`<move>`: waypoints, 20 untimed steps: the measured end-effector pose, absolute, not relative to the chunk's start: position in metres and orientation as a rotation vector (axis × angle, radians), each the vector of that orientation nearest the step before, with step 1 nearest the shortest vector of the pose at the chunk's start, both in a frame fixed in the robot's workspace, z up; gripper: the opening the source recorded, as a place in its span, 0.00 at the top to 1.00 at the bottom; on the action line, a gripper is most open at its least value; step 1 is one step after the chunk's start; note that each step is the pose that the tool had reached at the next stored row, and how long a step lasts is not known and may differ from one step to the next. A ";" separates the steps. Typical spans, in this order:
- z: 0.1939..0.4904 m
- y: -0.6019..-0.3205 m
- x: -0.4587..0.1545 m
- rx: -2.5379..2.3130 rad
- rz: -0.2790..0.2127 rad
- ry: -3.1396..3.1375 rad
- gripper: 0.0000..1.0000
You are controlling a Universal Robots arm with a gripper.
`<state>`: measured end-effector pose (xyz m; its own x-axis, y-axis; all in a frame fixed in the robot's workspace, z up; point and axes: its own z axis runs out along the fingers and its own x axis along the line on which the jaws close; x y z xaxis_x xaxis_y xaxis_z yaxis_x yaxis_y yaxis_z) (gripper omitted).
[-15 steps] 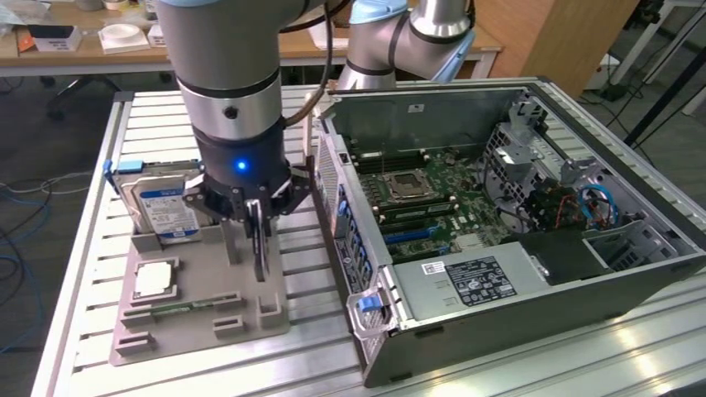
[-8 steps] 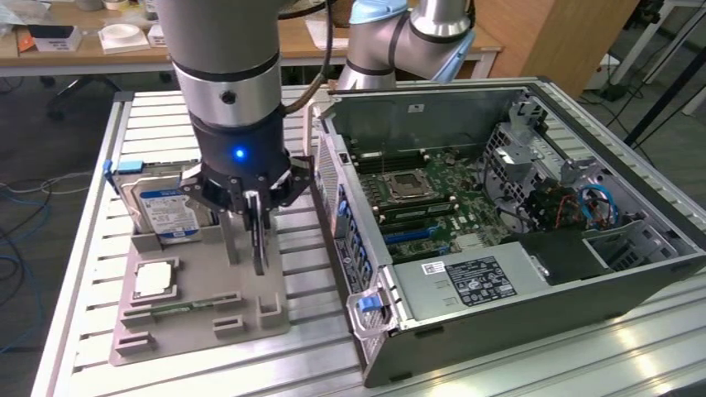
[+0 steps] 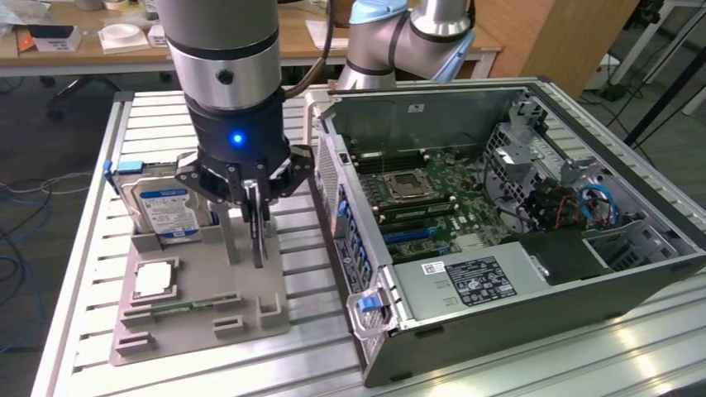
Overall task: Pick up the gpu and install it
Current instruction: 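Pick up the gpu and move the gpu toward the slot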
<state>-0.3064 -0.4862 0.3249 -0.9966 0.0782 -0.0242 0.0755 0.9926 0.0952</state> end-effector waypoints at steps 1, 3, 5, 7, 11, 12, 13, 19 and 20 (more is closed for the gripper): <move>0.325 -0.486 -0.306 0.120 0.147 3.108 0.74; 0.325 -0.486 -0.306 0.120 0.146 3.108 0.74; 0.325 -0.486 -0.306 0.120 0.146 3.108 0.74; 0.325 -0.486 -0.306 0.120 0.147 3.108 0.74; 0.326 -0.486 -0.306 0.120 0.146 3.108 0.74; 0.326 -0.486 -0.306 0.120 0.146 3.108 0.74; 0.327 -0.486 -0.306 0.120 0.146 3.108 0.74; 0.329 -0.486 -0.306 0.120 0.146 3.109 0.74; 0.329 -0.486 -0.306 0.120 0.147 3.109 0.74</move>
